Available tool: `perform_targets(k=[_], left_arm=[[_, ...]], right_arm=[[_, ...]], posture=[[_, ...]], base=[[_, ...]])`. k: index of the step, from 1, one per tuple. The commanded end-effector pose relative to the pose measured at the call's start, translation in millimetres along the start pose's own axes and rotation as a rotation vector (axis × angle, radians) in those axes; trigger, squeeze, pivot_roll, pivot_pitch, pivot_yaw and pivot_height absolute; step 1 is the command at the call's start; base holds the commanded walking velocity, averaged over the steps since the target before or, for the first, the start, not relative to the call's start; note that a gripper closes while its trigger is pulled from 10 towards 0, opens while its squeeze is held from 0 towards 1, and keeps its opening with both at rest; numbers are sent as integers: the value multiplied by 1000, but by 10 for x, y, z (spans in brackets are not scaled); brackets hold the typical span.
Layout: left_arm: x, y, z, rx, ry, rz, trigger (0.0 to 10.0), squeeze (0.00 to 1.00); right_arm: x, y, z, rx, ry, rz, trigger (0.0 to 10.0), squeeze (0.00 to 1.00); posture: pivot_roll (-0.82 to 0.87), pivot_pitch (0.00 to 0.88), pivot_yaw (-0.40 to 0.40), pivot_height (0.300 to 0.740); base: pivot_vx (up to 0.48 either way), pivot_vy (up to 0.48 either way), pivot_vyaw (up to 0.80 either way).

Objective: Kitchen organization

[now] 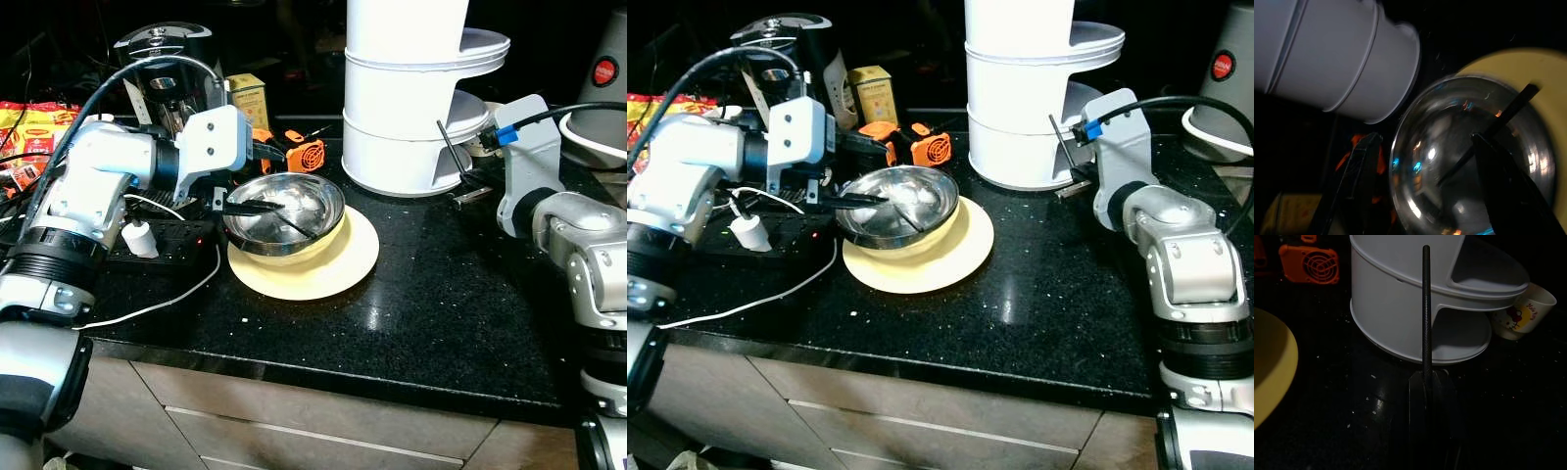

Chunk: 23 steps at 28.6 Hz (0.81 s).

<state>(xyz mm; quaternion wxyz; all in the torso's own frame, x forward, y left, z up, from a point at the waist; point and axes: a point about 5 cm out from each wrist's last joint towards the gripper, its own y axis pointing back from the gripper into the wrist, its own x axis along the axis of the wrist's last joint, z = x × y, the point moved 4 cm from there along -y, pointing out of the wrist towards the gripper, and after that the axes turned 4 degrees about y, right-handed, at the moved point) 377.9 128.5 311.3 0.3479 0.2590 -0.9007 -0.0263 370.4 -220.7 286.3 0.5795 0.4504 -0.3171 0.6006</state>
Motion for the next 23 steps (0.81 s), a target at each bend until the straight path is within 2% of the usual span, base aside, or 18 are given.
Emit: perform_targets(k=[1,4,8,23], left_arm=[[-64,41,-38,16,-39,-57,10000,0],[-168,35,43,-22,-37,-92,10000,0],[-271,3,75,-14,-68,-137,10000,0],[-389,-103,183,-76,-106,-173,10000,0]], right_arm=[[11,16,-46,17,3,4,10000,0],[19,25,-40,15,6,4,10000,0],[26,33,-33,14,8,2,10000,0],[-26,92,4,6,18,-25,10000,0]], posture=[[-75,0,73,740],[-80,0,75,740],[-90,0,80,740],[-107,0,92,740]], base=[[0,0,0],[0,0,0],[0,0,0],[0,0,0]])
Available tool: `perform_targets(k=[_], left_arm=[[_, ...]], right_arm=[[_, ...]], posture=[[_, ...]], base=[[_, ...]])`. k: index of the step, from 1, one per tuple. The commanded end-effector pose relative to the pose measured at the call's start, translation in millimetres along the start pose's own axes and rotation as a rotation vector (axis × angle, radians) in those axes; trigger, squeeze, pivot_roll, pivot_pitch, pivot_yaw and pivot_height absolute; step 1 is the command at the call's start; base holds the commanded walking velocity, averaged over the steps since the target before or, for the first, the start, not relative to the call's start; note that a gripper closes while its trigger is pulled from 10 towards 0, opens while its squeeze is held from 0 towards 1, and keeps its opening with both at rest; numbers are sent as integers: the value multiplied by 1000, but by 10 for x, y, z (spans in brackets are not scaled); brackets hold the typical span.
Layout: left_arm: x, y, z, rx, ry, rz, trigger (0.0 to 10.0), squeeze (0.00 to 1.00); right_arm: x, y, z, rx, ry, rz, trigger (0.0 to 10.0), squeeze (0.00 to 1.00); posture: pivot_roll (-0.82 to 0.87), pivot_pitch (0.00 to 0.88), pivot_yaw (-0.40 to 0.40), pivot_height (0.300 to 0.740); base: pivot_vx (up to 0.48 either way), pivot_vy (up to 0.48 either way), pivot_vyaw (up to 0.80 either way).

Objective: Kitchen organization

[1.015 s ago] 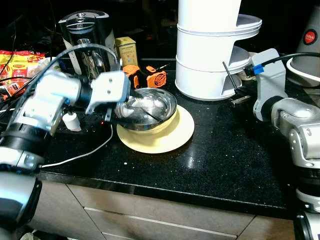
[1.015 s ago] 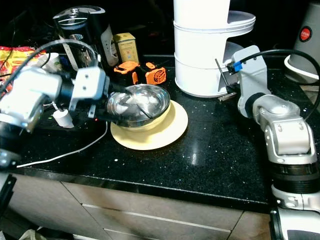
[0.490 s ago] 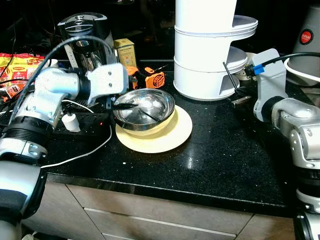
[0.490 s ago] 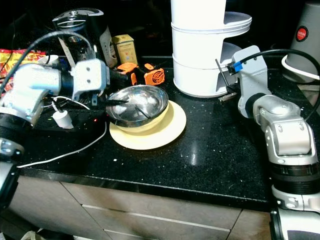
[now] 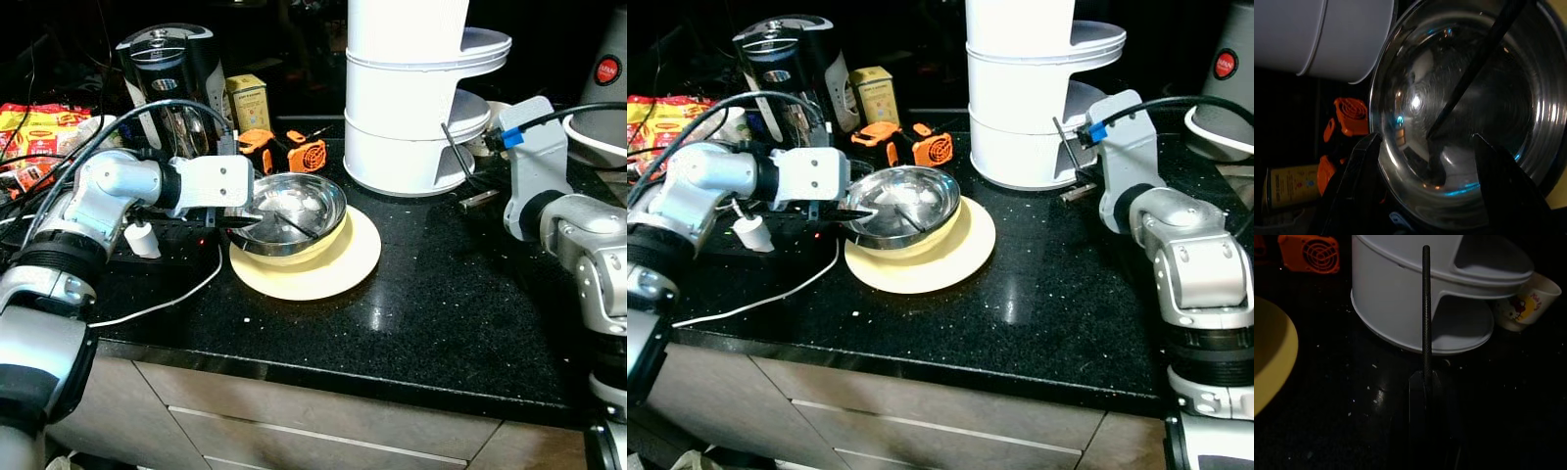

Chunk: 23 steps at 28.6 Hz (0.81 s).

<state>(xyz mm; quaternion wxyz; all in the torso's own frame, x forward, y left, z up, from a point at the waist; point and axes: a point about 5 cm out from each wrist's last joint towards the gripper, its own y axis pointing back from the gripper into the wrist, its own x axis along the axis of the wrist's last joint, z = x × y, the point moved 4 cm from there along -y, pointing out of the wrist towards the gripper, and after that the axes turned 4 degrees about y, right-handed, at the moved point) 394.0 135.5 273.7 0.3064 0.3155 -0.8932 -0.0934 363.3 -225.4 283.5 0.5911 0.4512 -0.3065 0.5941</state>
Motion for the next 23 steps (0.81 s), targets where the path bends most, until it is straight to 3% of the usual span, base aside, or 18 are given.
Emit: perform_targets(k=[1,15,23], left_arm=[[-14,-16,15,-18,-5,-11,10000,0],[128,-122,11,6,45,128,10000,0],[165,-226,108,-55,54,154,10000,0]], right_arm=[[20,24,-14,7,5,5,10000,0],[23,41,-27,10,6,1,10000,0],[29,75,-4,6,11,-4,10000,0]], posture=[[-107,0,92,740],[-114,2,91,740],[-133,15,97,740]], base=[[0,0,0],[0,0,0],[0,0,0]])
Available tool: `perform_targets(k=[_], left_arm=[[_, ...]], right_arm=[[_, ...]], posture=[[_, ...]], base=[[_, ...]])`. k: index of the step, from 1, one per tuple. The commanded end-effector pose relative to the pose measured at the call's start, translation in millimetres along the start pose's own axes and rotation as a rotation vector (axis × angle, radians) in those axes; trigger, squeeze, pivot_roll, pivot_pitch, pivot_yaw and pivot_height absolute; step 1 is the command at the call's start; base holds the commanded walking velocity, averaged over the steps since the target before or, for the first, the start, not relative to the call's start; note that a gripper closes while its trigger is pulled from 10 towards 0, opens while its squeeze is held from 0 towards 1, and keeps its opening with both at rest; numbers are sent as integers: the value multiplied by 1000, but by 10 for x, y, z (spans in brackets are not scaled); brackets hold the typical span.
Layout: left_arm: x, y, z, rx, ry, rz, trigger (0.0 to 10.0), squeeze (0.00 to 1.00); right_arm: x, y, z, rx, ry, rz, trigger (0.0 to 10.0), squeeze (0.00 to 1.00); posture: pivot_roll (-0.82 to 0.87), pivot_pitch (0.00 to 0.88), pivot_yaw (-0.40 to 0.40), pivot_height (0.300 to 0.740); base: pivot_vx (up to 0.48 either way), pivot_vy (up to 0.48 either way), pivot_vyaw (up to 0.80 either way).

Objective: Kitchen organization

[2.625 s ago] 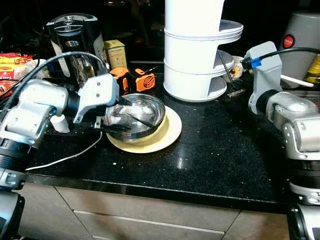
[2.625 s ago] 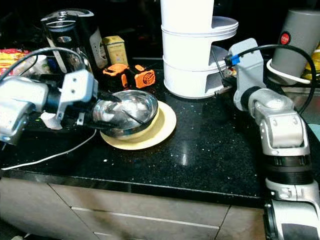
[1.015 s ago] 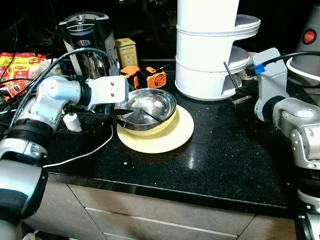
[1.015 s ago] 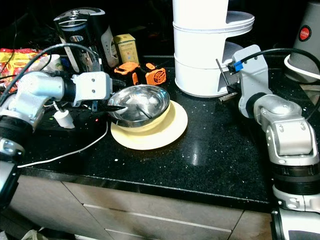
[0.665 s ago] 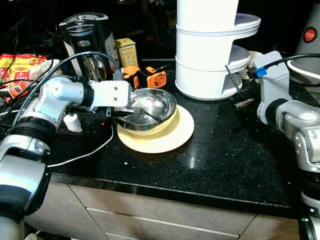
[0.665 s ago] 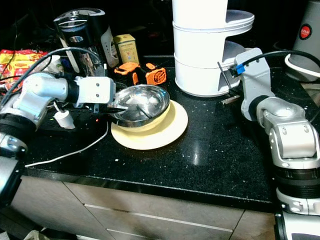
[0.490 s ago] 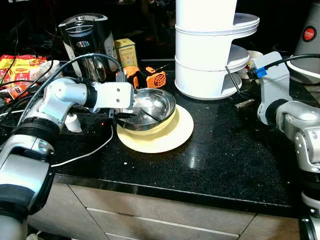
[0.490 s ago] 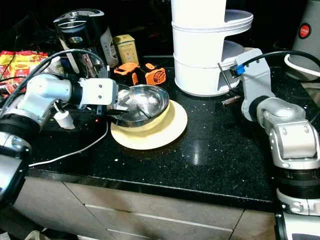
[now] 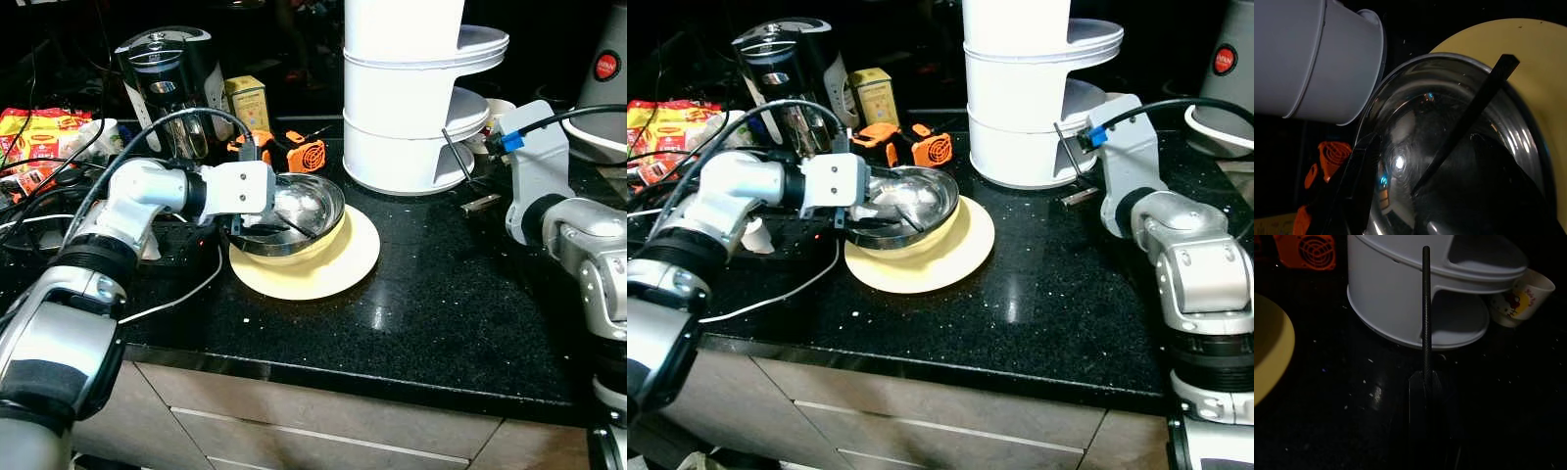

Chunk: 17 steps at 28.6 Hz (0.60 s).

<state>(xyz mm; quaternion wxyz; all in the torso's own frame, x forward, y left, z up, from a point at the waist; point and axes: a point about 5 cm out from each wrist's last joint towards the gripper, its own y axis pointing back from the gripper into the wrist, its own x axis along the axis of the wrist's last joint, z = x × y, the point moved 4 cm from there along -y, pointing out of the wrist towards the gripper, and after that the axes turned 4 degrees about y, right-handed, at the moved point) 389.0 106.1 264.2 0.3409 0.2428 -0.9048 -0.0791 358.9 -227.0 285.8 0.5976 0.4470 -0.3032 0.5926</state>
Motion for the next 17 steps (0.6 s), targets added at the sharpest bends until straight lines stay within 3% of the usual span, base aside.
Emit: perform_targets(k=[1,8,17], left_arm=[[-1,3,11,-28,7,2,10000,0],[-11,-15,66,-80,4,-5,10000,0],[53,-67,4,-43,-14,23,10000,0]], right_arm=[[17,33,-16,13,1,4,10000,0],[3,74,9,9,6,-8,10000,0],[-50,126,-3,13,10,-34,10000,0]], posture=[[-134,16,97,740],[-142,35,101,740],[-155,61,104,740]], base=[[0,0,0],[0,0,0],[0,0,0]])
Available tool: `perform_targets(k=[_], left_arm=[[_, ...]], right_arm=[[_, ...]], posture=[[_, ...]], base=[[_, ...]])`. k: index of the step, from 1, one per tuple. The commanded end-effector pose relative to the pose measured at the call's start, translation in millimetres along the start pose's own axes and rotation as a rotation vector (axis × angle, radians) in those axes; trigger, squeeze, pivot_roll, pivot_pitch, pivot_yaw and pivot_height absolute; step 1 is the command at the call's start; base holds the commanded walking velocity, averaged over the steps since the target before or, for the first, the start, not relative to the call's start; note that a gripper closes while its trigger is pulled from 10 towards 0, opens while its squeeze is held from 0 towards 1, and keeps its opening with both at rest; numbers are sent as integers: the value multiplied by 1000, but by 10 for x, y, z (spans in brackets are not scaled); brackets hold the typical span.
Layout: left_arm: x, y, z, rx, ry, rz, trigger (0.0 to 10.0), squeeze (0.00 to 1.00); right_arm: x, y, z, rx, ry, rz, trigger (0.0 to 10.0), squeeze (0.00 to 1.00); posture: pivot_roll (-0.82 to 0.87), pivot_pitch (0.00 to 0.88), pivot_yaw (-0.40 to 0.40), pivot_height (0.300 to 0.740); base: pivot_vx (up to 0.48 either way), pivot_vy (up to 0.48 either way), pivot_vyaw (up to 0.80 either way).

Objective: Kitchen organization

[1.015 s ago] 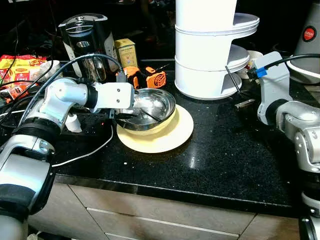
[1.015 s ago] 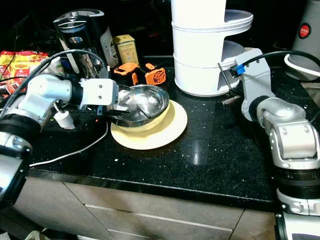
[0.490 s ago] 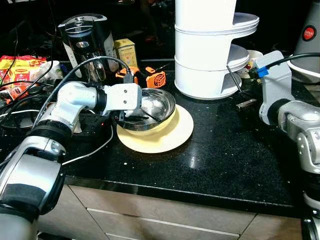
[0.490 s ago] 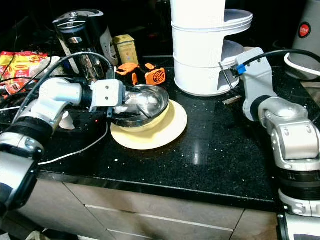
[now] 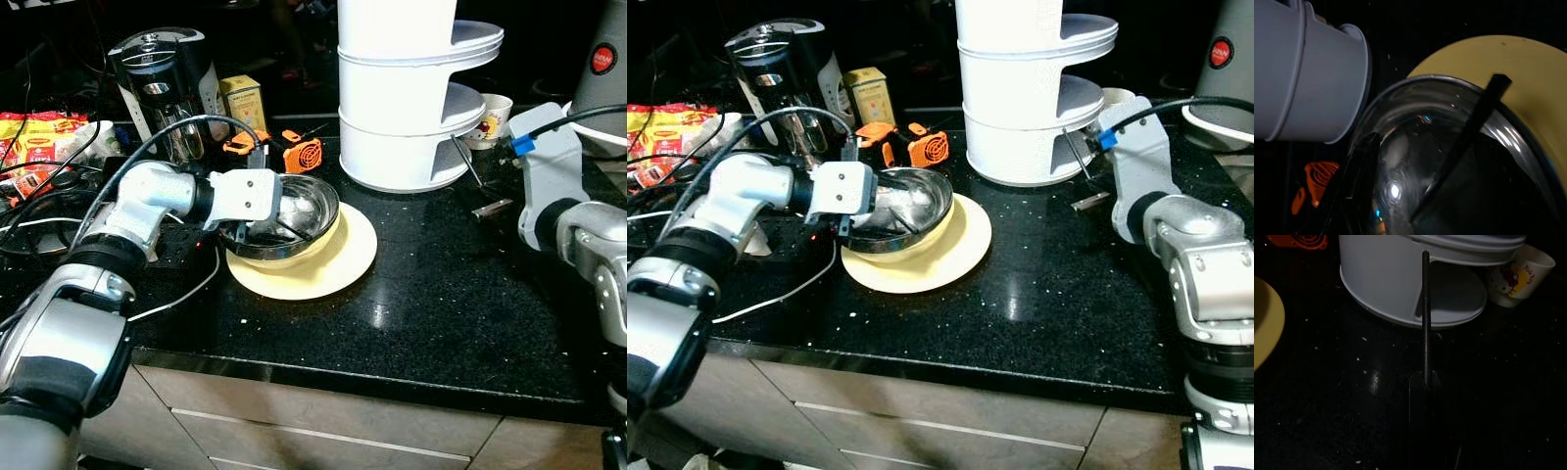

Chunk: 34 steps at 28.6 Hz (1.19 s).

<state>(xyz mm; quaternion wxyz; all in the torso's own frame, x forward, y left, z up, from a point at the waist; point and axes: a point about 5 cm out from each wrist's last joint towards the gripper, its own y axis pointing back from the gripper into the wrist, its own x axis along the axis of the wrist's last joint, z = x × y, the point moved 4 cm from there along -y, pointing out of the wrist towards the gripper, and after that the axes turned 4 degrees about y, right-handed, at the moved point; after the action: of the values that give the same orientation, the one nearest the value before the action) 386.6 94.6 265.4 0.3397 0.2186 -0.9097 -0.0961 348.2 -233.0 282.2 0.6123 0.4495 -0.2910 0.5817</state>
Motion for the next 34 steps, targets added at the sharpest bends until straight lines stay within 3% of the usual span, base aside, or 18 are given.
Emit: perform_targets(k=[1,7,9,10,11,12,13,15,30,34], left_arm=[[-17,12,-5,2,6,-6,10000,0],[16,-64,41,-18,27,33,10000,0],[11,-98,87,-43,56,46,7490,0],[9,-110,108,-56,69,51,7490,0],[0,-121,141,-72,77,53,3569,0],[-6,-126,162,-81,80,53,3569,0],[-21,-132,194,-94,85,51,510,0],[-46,-138,237,-110,98,47,0,0],[-43,-152,233,-103,117,55,0,0],[-3,-125,96,-14,109,68,0,0]], right_arm=[[17,28,-25,17,0,6,10000,0],[6,65,-33,22,7,-8,10000,0],[20,74,-34,23,10,-10,10000,0],[25,80,-35,24,11,-10,10000,0],[27,86,-36,25,13,-11,10000,0],[27,90,-37,26,14,-12,10000,0],[31,92,-37,26,15,-12,10000,0],[40,100,-35,27,17,-12,10000,0],[101,97,-42,30,21,4,10000,0],[121,80,-32,21,17,20,10000,0]], posture=[[-160,67,104,740],[-176,84,104,740],[-184,91,102,740],[-185,93,101,740],[-187,94,99,740],[-187,94,99,740],[-190,95,98,740],[-194,96,97,740],[-196,88,96,740],[-193,82,100,740]], base=[[0,0,0],[0,0,0],[0,0,0],[0,0,0],[0,0,0],[0,0,0],[0,0,0],[0,0,0],[0,0,0],[0,0,0]])
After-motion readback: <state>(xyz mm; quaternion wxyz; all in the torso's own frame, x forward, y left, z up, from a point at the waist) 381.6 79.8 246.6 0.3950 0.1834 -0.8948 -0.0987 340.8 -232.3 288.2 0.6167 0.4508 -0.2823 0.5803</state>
